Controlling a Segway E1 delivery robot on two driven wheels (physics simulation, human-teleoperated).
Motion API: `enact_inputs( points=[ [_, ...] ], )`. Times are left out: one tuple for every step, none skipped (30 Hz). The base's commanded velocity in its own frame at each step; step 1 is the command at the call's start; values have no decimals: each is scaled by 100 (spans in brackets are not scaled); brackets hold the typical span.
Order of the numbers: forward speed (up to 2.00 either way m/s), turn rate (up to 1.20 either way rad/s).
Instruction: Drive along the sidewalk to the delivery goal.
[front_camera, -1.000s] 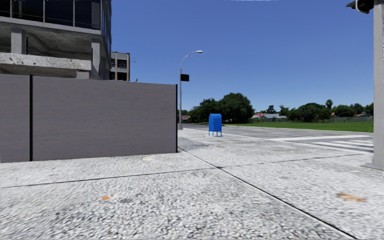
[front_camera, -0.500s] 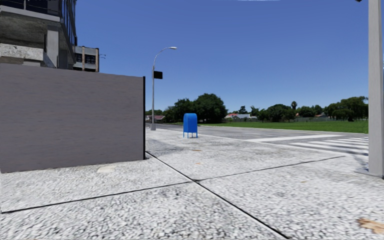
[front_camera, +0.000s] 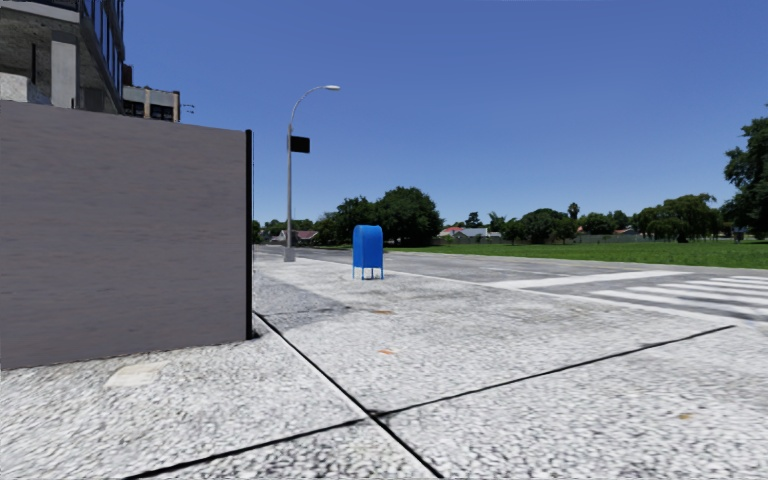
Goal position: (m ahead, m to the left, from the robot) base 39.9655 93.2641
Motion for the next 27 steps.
enact_inputs(
  points=[
    [163,0],
    [163,0],
    [167,0],
    [170,0],
    [170,0],
    [170,0],
    [170,0],
    [170,0],
    [170,0],
    [170,0],
    [170,0],
    [170,0],
    [170,0],
    [170,0],
    [170,0],
    [170,0],
    [170,0],
    [170,0],
    [170,0],
    [171,0],
    [171,0],
    [174,0],
    [180,0],
    [189,0],
    [189,0],
    [194,0],
    [200,0]
  ],
)
